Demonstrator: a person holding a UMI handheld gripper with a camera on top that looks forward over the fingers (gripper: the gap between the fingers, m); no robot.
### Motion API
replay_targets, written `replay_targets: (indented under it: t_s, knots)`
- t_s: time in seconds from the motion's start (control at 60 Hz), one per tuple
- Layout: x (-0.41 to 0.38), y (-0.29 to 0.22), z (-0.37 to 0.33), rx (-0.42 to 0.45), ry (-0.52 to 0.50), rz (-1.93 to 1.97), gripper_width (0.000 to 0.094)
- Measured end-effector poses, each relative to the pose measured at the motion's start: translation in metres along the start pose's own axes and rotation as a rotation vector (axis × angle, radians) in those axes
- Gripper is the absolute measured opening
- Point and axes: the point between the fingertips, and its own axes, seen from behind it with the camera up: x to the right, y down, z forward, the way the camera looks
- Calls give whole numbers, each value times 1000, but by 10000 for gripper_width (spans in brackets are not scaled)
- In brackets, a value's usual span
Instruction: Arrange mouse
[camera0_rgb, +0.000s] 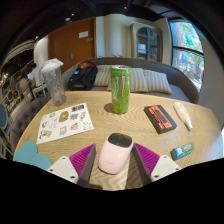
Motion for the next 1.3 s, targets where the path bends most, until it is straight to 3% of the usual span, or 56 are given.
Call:
replay_targets:
  t_s: [0.1, 0.2, 0.367, 0.45, 0.567, 0.667, 0.9, 1.05, 1.167, 1.3]
  knots:
    - [0, -3, 2, 52, 36, 28, 598]
    - [1, -2, 2, 43, 57, 63, 551]
    - [2, 4, -8, -84, 130, 152, 449]
    - [-20, -17, -39, -19, 130, 189, 421]
    - [-88, -38, -95, 67, 80, 161, 420]
    - [-148, -20, -121, 70, 51, 125, 419]
    - [-231, 77, -115, -53, -1, 119, 418]
    - [-240, 92, -108, -43, 13, 69, 424]
    - [-238, 91, -102, -34, 24, 73, 515]
    - [-245, 94, -111, -86, -2, 55, 628]
